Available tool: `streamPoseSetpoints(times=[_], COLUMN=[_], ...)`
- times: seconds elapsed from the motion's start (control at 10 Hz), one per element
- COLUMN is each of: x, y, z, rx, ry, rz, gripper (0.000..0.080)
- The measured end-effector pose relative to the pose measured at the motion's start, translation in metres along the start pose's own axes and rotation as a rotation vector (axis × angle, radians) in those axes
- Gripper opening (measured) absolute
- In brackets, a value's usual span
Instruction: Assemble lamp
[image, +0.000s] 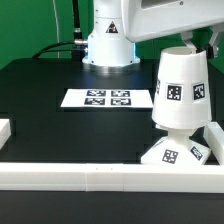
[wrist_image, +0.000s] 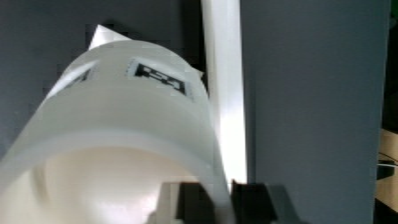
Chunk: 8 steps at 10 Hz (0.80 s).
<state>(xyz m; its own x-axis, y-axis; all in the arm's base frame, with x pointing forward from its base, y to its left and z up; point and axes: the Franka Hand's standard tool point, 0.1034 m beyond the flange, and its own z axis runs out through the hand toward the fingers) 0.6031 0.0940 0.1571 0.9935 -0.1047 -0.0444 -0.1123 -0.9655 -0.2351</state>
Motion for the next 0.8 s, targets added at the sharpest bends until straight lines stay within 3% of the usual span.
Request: streamPoseSetpoints(times=[0.2, 0.3, 0.4, 0.5, 0.6, 0.7, 0.8], x=[0.000, 0.000, 0.000, 0.000, -0.002, -0.007, -0.012], y=[0.000, 0.000, 0.000, 0.000, 0.002, 0.005, 0.004], z=[0.001, 0.001, -0.001, -0.003, -0.006, -0.011, -0.020], rx=[0.000, 0.000, 0.001, 0.000, -0.001, -0.004, -0.007], ry=[-0.002, -0.001, 0.002, 0.002, 0.002, -0.008, -0.002], rz=[0.001, 0.001, 0.000, 0.001, 0.003, 0.007, 0.031], gripper=[0.0045, 0.0140, 0.0326, 0.0326, 0.0510, 0.0630, 0.0630])
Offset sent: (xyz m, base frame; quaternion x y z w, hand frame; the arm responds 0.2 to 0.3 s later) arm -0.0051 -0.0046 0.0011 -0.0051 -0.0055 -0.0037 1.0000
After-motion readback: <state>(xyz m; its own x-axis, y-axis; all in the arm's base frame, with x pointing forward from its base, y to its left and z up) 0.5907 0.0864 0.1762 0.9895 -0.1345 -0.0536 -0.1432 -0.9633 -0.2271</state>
